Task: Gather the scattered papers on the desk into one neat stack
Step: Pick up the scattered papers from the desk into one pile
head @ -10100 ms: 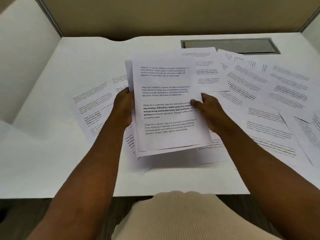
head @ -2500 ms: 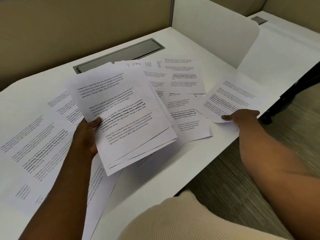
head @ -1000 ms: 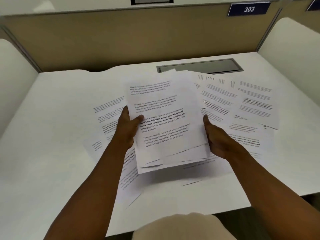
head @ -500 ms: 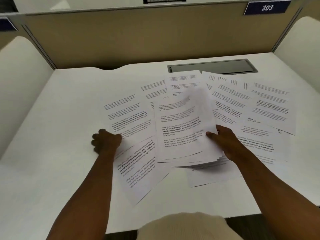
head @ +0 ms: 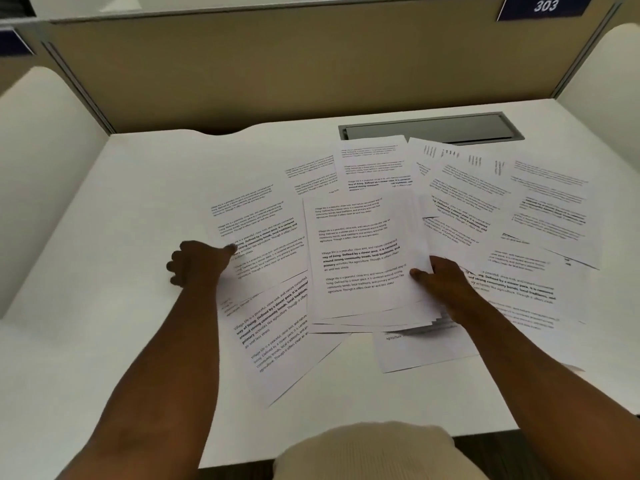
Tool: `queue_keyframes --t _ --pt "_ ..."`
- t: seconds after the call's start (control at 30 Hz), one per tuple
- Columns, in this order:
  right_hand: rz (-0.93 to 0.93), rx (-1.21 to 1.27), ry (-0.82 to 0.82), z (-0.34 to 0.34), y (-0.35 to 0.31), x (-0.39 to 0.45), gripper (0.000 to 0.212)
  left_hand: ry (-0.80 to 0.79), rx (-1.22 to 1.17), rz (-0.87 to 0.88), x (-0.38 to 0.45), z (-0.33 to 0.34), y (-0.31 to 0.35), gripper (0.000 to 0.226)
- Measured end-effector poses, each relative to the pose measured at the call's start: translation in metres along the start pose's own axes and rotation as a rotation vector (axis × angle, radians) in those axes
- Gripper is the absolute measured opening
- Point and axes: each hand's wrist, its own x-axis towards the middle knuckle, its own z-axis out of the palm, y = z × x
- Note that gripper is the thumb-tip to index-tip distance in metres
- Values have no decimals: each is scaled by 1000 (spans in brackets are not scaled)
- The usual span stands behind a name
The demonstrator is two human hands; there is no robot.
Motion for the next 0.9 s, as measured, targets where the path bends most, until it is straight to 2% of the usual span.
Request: queue_keyframes --t 0.17,0.27,0.43,0.57,0.67,0.73,0.83,0.9 --pt "14 -44 26 4 1 1 44 -15 54 -49 15 2 27 101" --pt "24 -47 31 5 2 0 45 -23 104 -17 23 3 39 103" --pt "36 -66 16 4 1 2 44 -104 236 14 33 3 63 92" --pt "22 -50 11 3 2 2 38 -153 234 0 49 4 73 86" --pt "11 -21 19 2 3 2 41 -101 5 77 43 7 73 54" --pt "-3 74 10 0 3 3 43 -21 -186 204 38 10 69 33" --pt "-42 226 29 -13 -4 3 43 5 -405 504 28 6 67 28" --pt "-80 317 59 -28 -14 2 39 -56 -531 631 19 -5 69 29"
